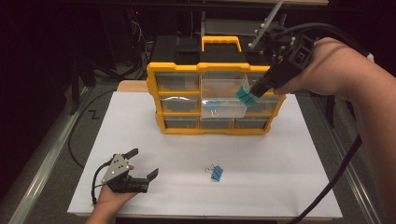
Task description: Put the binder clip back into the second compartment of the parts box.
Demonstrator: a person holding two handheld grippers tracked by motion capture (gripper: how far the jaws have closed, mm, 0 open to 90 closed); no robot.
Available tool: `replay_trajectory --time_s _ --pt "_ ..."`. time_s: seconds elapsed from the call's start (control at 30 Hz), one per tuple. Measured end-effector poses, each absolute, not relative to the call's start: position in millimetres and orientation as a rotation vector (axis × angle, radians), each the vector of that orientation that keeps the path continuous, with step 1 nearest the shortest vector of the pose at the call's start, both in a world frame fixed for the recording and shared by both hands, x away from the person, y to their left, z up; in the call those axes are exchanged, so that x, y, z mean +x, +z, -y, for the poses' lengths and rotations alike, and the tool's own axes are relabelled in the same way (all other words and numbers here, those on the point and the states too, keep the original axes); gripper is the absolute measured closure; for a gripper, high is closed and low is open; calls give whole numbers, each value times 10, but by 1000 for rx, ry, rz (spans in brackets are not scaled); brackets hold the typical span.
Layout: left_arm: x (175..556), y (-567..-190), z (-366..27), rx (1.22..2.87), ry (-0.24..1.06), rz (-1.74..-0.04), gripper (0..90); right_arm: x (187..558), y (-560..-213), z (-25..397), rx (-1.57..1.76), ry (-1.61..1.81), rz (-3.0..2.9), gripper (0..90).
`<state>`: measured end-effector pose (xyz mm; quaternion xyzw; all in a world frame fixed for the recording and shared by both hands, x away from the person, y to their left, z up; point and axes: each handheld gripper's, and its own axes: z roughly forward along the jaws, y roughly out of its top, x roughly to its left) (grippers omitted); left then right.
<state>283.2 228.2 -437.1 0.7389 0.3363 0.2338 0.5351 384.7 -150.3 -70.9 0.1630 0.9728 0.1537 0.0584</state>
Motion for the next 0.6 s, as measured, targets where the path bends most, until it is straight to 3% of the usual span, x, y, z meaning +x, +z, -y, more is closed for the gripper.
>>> replay_trajectory --time_s 0.6 --pt "2836 -4374 -2276 1765 558 -792 3 4171 -781 1154 477 399 -2925 900"
